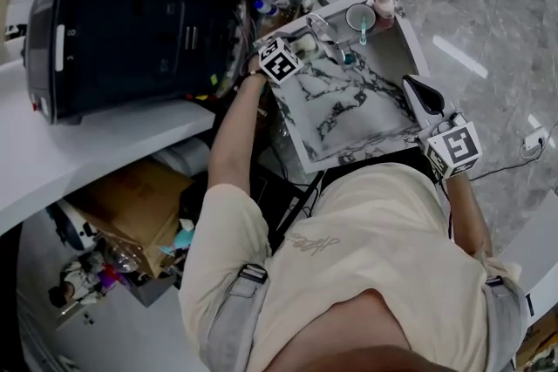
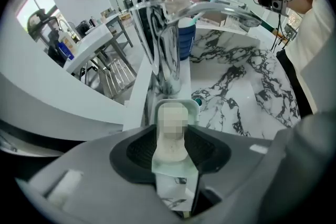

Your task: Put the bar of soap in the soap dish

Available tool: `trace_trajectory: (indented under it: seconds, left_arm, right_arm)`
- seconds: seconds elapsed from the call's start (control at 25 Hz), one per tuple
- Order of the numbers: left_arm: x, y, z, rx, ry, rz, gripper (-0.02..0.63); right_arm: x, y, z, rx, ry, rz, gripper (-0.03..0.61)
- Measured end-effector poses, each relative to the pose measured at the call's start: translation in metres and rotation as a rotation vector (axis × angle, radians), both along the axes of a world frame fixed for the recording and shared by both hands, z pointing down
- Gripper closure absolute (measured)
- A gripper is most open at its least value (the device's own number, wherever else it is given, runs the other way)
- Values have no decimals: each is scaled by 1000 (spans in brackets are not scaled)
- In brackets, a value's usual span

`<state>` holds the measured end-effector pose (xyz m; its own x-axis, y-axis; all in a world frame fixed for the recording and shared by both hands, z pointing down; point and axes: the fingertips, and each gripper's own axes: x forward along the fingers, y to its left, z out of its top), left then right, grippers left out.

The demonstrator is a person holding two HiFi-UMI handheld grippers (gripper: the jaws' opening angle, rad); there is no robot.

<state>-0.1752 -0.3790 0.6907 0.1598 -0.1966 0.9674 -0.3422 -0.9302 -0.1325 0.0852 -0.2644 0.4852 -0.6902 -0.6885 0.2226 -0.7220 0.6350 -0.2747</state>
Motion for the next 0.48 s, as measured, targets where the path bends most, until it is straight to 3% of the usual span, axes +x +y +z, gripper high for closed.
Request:
trace_trajectory:
  seconds: [0.28,0.48]
  left_arm:
    - [8,0,-58,131,258,-218,433]
    - [12,39,-81,127,419,-353,446]
  right_arm:
    - [-20,8,-9,25,-7,-46,577]
    - [-39,18,-13,44,-11,-91,577]
